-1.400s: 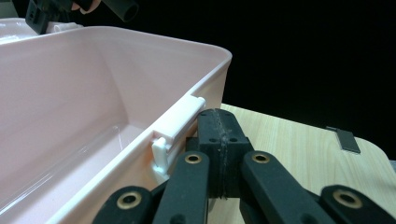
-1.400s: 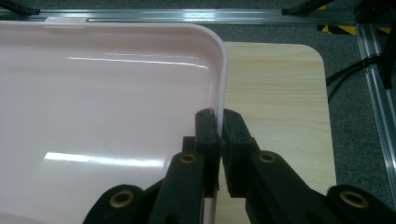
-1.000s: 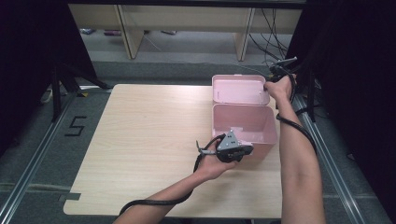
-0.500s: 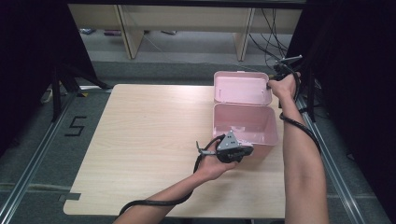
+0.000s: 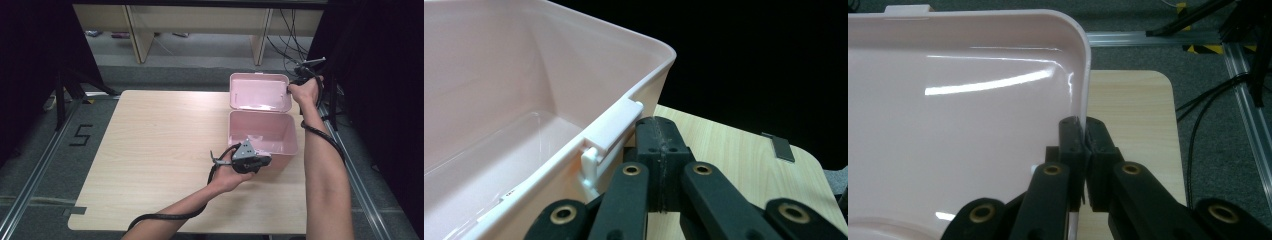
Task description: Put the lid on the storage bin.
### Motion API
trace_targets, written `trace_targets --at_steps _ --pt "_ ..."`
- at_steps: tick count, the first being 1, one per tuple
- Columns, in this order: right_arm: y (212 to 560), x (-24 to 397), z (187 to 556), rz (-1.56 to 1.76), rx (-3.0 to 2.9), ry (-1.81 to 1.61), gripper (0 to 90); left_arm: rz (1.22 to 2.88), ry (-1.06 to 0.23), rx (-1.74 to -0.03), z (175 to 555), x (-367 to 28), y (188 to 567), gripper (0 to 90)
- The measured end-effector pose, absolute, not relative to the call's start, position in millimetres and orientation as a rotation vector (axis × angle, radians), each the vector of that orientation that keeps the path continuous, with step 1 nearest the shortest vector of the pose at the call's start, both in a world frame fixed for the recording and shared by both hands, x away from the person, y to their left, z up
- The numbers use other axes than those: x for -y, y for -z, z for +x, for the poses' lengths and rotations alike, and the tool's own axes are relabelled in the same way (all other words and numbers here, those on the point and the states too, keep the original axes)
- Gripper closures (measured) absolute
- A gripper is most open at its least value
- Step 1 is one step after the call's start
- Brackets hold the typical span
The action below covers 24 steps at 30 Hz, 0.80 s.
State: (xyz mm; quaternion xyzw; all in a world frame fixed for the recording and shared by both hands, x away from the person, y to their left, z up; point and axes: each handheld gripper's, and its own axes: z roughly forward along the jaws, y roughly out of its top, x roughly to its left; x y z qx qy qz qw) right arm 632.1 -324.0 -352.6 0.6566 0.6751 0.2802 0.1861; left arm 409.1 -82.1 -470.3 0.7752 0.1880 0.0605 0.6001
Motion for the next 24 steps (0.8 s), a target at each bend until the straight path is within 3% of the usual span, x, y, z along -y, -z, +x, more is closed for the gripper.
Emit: trace_targets --at_steps 24 --pt "337 318 620 1.791 -1.871 -0.842 89.8 1.817 -0.119 -0.453 407 84 472 89.9"
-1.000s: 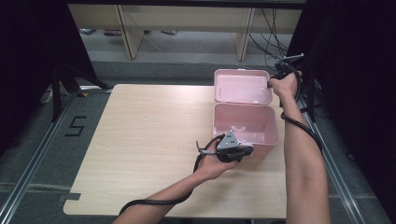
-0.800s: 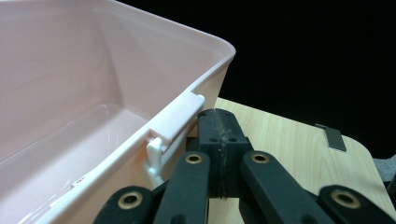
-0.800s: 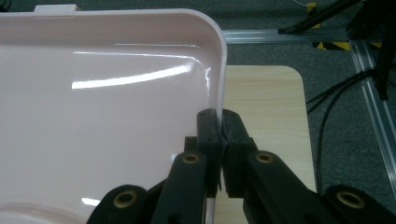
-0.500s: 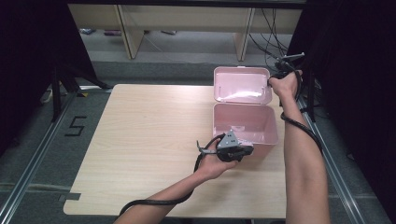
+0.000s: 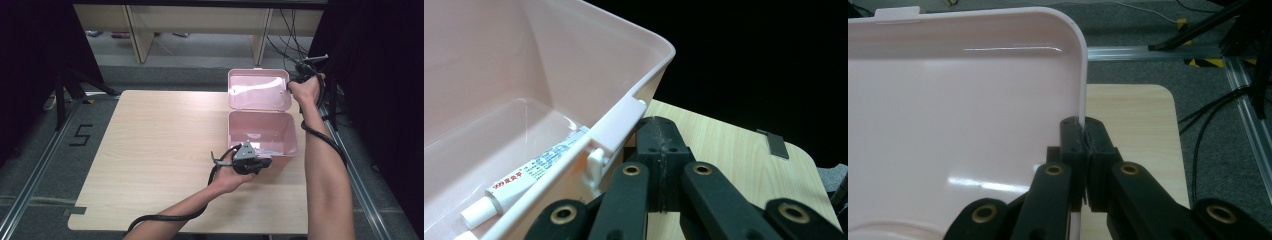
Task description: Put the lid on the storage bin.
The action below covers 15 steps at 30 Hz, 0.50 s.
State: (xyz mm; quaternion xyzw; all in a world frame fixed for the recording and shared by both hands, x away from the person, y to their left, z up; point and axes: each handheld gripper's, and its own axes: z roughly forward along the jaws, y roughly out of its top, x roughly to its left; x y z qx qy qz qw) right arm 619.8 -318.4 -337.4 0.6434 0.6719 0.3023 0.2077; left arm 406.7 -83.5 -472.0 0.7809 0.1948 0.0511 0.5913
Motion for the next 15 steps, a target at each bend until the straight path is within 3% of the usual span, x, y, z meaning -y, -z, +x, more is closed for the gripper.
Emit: trace_targets --at_steps 15 --pt "336.7 319.6 615.4 1.765 -1.853 -0.843 89.8 1.81 -0.124 -0.452 406.8 83.2 473.3 89.9"
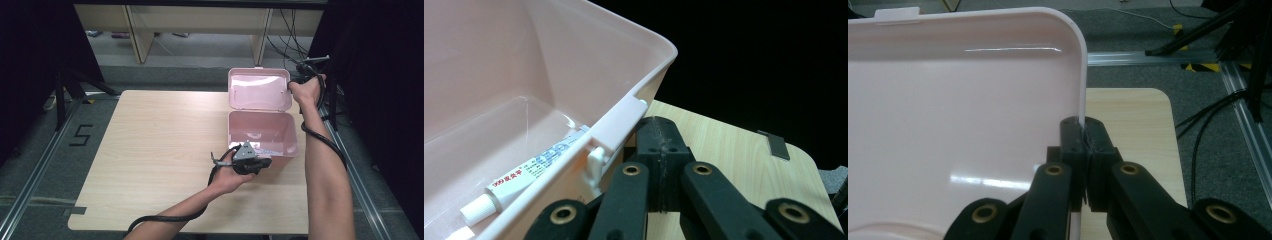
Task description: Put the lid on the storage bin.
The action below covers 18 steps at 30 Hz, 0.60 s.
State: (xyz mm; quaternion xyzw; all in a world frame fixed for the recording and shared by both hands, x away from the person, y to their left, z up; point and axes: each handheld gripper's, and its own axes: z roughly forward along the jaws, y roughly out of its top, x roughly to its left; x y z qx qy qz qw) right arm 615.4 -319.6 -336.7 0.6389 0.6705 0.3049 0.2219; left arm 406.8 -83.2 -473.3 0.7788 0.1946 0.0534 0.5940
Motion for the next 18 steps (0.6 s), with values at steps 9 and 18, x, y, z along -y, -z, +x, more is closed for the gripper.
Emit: trace_targets --at_steps 9,18 --pt "336.6 317.3 614.6 1.759 -1.839 -0.843 89.8 1.792 -0.117 -0.446 407.0 83.9 475.1 89.8" --pt "336.3 315.9 613.9 1.775 -1.833 -0.846 89.8 1.793 -0.114 -0.444 407.4 84.0 475.0 89.9"
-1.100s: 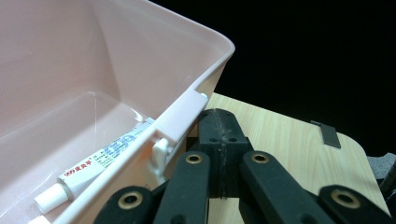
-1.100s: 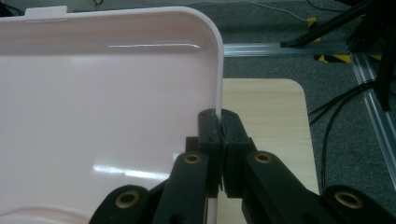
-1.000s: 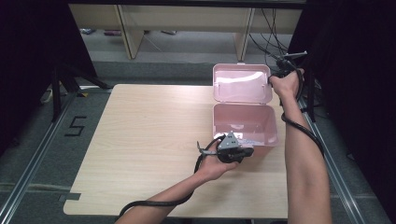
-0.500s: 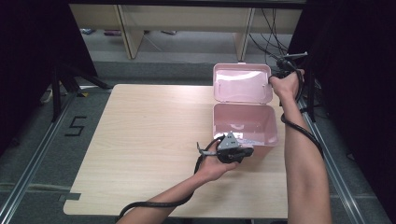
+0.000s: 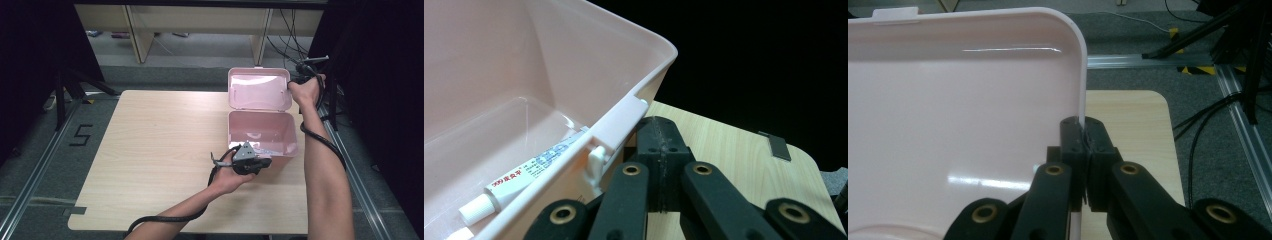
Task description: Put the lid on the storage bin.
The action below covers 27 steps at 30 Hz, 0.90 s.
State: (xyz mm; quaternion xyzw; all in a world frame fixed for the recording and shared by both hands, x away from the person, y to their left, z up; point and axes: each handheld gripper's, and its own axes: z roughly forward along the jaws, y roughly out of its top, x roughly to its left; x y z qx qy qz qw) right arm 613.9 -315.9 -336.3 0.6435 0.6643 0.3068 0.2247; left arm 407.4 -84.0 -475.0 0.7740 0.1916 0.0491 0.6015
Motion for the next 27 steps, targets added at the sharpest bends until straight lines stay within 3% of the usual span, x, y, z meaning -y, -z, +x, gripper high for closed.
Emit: trace_targets --at_steps 27 --pt "329.2 314.2 605.2 1.699 -1.831 -0.863 89.8 1.811 -0.117 -0.453 406.4 85.2 475.3 89.9"
